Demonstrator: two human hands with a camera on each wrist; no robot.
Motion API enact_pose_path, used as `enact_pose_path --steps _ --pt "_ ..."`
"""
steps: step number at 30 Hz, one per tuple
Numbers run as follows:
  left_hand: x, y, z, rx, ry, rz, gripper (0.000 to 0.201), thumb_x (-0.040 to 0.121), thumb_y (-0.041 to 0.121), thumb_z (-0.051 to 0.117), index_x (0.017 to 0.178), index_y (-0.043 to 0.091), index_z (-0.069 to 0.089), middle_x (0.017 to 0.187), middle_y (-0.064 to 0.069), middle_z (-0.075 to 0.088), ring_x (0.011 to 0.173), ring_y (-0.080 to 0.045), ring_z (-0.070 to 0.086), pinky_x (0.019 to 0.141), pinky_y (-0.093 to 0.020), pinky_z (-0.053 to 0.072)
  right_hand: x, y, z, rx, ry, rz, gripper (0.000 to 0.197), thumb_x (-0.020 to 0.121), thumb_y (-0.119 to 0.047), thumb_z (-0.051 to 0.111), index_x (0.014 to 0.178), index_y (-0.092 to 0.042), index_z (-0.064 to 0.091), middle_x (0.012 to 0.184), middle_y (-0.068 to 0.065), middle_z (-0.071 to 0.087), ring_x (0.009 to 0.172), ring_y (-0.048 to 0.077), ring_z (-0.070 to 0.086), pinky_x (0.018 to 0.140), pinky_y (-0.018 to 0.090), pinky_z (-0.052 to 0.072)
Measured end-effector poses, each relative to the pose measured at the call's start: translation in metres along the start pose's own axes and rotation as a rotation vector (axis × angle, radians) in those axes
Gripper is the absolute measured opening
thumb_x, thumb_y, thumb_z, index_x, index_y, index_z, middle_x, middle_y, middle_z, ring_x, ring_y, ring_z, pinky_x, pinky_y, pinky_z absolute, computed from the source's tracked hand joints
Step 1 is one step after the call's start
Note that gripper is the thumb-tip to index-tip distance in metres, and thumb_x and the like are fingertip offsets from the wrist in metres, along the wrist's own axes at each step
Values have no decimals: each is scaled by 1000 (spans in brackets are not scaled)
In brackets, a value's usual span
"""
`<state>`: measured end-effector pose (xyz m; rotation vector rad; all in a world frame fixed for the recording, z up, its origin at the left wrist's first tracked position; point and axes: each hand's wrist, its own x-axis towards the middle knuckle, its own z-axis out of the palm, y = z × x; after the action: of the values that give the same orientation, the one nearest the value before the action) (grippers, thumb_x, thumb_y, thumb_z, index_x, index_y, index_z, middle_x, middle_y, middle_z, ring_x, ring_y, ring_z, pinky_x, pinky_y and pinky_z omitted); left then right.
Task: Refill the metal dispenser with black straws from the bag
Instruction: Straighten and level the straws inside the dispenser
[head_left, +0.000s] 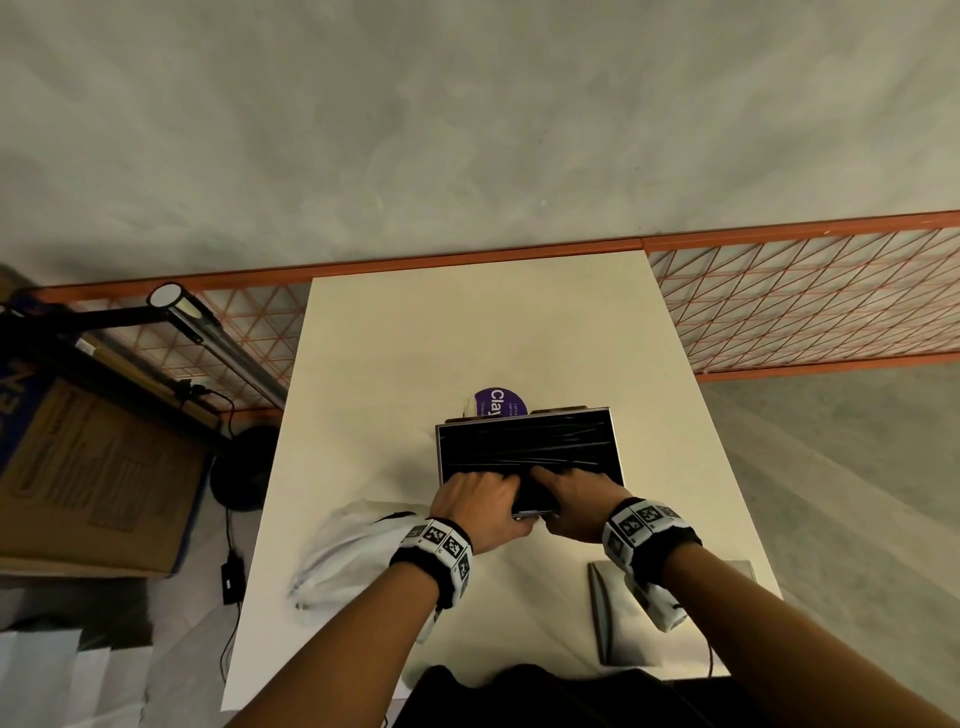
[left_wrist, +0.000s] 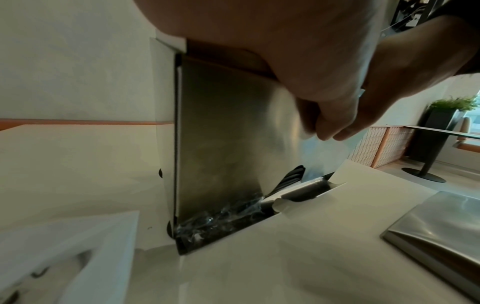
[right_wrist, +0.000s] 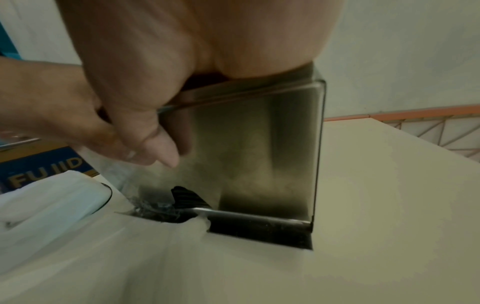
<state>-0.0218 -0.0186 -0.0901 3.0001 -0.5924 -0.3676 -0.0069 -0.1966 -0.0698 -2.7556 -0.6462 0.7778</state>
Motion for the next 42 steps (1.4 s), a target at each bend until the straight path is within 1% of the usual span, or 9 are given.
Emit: enact_pose_path --steps 3,7,14,18,23,28,32,38,42 --pt "-2 3 2 26 -32 -9 45 85 63 54 97 24 70 89 -2 73 82 -30 70 68 -34 46 -3 0 1 -1 0 -1 54 79 -29 58 130 -30 39 112 4 66 99 30 65 81 38 56" --pt "-4 3 3 26 -53 -19 46 86 63 53 98 23 71 89 -4 73 82 -31 70 69 -34 47 -6 -1 3 15 3 3 55 80 -29 58 131 -30 40 113 3 65 100 30 65 83 39 56" --pt "-5 5 10 9 -21 -20 45 83 63 55 103 25 66 93 -2 73 83 -28 71 72 -34 53 -4 -1 6 -6 -130 -25 58 79 -21 57 135 -29 43 126 5 61 111 33 60 92 41 52" --pt "-6 5 11 11 -31 -21 47 83 66 55 104 25 65 94 -2 73 84 -28 70 73 -35 52 2 -3 8 -101 -222 -45 55 81 -21 57 134 -30 45 118 7 66 106 33 63 89 42 53" --pt "-5 6 8 6 -78 -34 48 83 66 54 98 24 70 87 0 73 80 -26 70 72 -33 52 5 -2 12 -76 -218 -26 59 81 -23 57 137 -29 39 119 8 66 106 33 63 89 41 52" --pt "-3 6 7 4 -101 -51 48 84 65 54 97 23 72 87 -2 73 80 -27 70 71 -33 52 3 0 14 -49 -136 -9 60 78 -25 52 135 -29 35 121 8 65 109 35 62 91 46 53" --pt "0 6 4 -11 -97 -56 47 82 64 55 98 23 71 88 -1 73 80 -27 70 68 -31 48 9 -1 10 -50 -163 -15 58 78 -25 56 135 -26 41 122 8 65 108 34 62 91 44 53" --pt "2 6 5 -7 -104 -38 47 78 66 55 95 24 70 87 1 73 80 -26 71 72 -33 55 20 -15 6 -131 -309 -18 40 82 -24 59 122 -16 62 117 9 68 109 31 62 93 36 50" --pt "3 5 4 -11 -121 -35 54 77 71 54 97 23 70 90 -1 74 83 -27 71 75 -35 56 27 -16 10 -139 -357 13 42 83 -29 61 123 -16 63 118 9 68 109 31 62 93 37 51"
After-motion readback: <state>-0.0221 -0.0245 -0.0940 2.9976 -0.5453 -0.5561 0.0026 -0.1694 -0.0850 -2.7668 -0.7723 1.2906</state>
